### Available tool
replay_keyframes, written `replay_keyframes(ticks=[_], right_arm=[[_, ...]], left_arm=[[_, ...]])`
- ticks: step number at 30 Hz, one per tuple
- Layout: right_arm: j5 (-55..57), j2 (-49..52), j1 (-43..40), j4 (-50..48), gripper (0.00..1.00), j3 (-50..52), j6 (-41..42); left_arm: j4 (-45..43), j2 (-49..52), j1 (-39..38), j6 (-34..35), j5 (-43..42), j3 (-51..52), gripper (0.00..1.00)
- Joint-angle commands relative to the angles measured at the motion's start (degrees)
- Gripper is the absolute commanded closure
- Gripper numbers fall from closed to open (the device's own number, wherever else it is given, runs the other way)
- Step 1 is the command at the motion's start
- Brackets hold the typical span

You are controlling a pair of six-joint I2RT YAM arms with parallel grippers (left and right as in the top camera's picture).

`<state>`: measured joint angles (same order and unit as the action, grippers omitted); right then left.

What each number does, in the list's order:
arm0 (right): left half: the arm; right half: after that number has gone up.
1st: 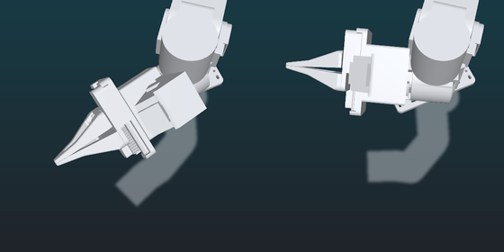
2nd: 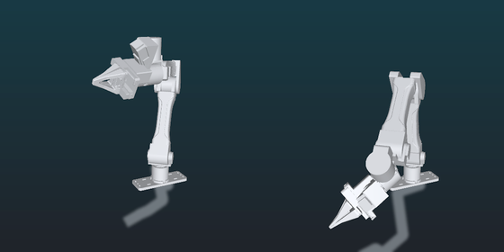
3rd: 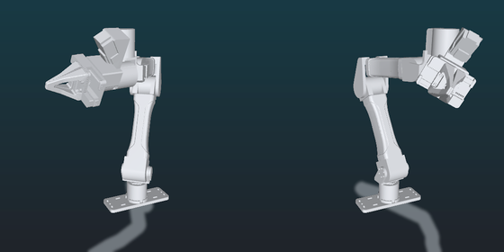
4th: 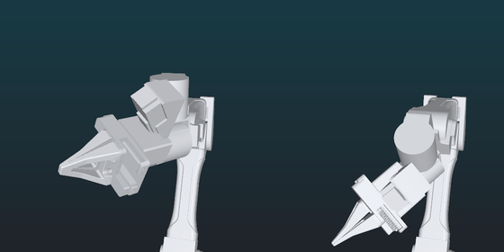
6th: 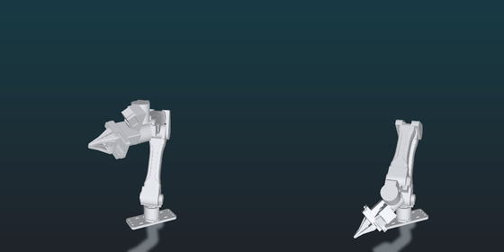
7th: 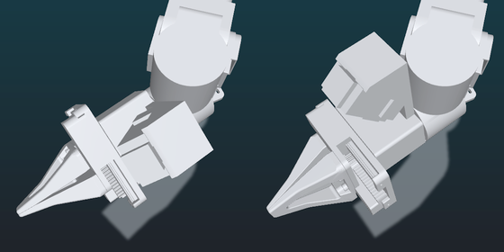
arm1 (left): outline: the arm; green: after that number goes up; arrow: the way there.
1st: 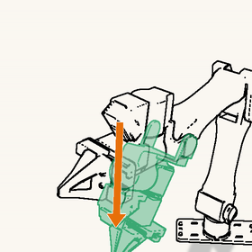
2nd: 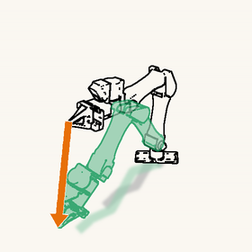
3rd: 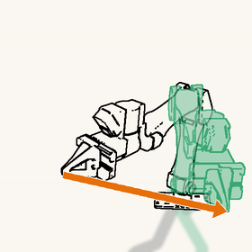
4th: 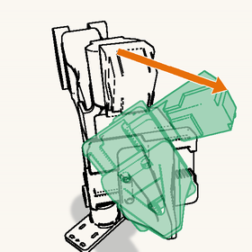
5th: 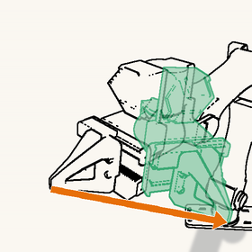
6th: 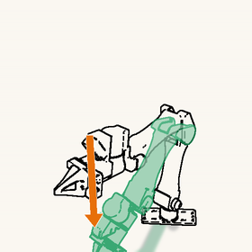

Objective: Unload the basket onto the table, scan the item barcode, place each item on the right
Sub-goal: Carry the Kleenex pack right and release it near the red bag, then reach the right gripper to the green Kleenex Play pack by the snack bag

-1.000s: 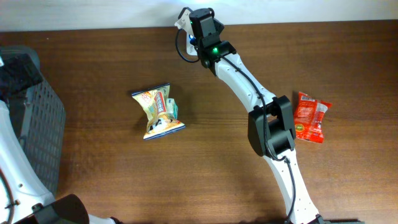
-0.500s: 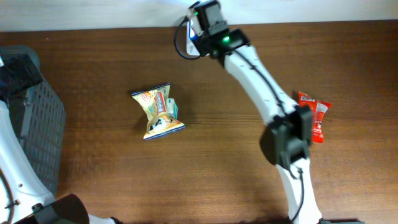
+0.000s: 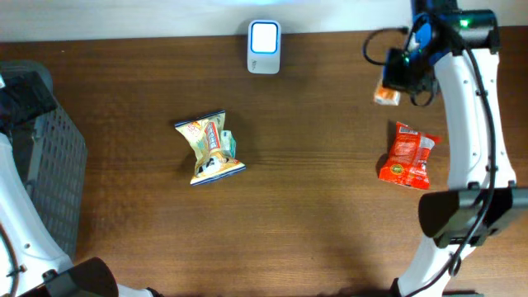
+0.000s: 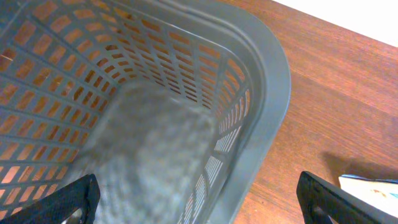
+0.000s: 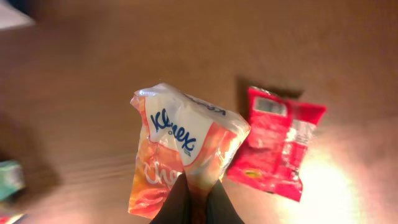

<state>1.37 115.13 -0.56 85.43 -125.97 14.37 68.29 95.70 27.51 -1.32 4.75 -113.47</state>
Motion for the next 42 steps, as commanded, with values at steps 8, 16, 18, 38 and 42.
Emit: replay_keyframes(ticks=[8, 16, 18, 38, 42], right_arm=[[1.9, 2.6, -3.61, -15.47, 0.96, 29.97, -0.59], [1.84, 2.56, -6.23, -10.58, 0.37, 23.23, -0.61], [-1.14, 2.56, -5.31, -7.28, 0.36, 16.22, -2.6], [-19.8, 15.21, 32.13, -31.21, 0.36, 8.44, 0.28], [-18.05, 18.45, 34.38, -32.3, 0.36, 8.44, 2.27]], left_arm=[[-0.02, -0.2, 0.15, -0.87, 0.0, 0.02, 0.01], [-0.02, -0.2, 0.15, -0.87, 0.0, 0.0, 0.01], [-0.02, -0.2, 0.15, -0.87, 0.0, 0.0, 0.01], [-0.02, -0.2, 0.15, -0.87, 0.0, 0.0, 0.01], [-0.02, -0.2, 0.15, -0.87, 0.0, 0.0, 0.01]])
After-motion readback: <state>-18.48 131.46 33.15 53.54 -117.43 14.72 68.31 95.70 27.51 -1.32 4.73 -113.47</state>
